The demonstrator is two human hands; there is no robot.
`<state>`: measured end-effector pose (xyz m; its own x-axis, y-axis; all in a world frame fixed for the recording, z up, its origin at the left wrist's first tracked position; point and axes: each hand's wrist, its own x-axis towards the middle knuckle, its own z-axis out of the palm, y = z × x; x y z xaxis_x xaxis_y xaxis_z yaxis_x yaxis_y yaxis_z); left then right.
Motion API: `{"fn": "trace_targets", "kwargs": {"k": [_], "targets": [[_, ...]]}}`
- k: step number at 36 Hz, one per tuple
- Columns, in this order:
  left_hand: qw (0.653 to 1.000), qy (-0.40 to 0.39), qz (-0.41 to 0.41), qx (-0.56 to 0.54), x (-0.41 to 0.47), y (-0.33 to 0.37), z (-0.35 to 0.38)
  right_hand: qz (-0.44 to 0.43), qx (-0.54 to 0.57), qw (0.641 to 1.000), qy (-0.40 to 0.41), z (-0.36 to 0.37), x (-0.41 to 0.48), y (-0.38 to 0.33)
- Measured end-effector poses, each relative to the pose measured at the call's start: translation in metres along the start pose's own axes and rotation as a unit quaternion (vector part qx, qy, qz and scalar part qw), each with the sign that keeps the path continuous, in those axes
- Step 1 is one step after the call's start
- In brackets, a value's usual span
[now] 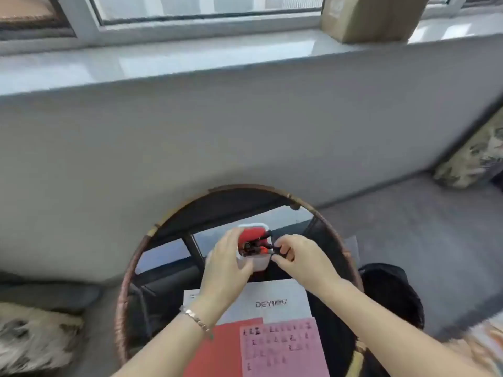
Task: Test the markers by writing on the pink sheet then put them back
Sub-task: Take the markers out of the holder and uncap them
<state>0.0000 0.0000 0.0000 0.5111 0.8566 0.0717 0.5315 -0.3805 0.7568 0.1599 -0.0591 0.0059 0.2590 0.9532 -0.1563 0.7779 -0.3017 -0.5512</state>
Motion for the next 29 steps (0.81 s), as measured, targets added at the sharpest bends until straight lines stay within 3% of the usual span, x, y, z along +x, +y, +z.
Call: {"fn": "trace_targets", "kwargs": {"k": [5, 9, 18, 21, 24, 29], "targets": [[0.996, -0.023, 0.075, 0.032, 0.02, -0.035, 0.026, -0.068, 0.012, 0.996, 0.051, 0.031, 0.019, 0.016], [0.991, 0.014, 0.131, 0.032, 0.026, -0.056, 0.044, -0.127, 0.038, 0.985, 0.114, 0.044, 0.029, 0.025], [0.988, 0.037, 0.15, 0.021, 0.019, -0.077, 0.06, -0.197, 0.073, 0.957, 0.202, 0.047, 0.035, 0.03], [0.993, 0.035, 0.11, 0.004, 0.012, -0.075, 0.061, -0.202, 0.107, 0.947, 0.224, 0.037, 0.025, 0.024], [0.993, 0.077, 0.093, 0.006, -0.006, -0.065, 0.065, -0.214, 0.14, 0.932, 0.259, 0.026, 0.004, 0.019], [0.969, 0.168, 0.183, 0.009, -0.04, -0.034, 0.068, -0.25, 0.242, 0.893, 0.285, 0.009, -0.042, 0.011]]}}
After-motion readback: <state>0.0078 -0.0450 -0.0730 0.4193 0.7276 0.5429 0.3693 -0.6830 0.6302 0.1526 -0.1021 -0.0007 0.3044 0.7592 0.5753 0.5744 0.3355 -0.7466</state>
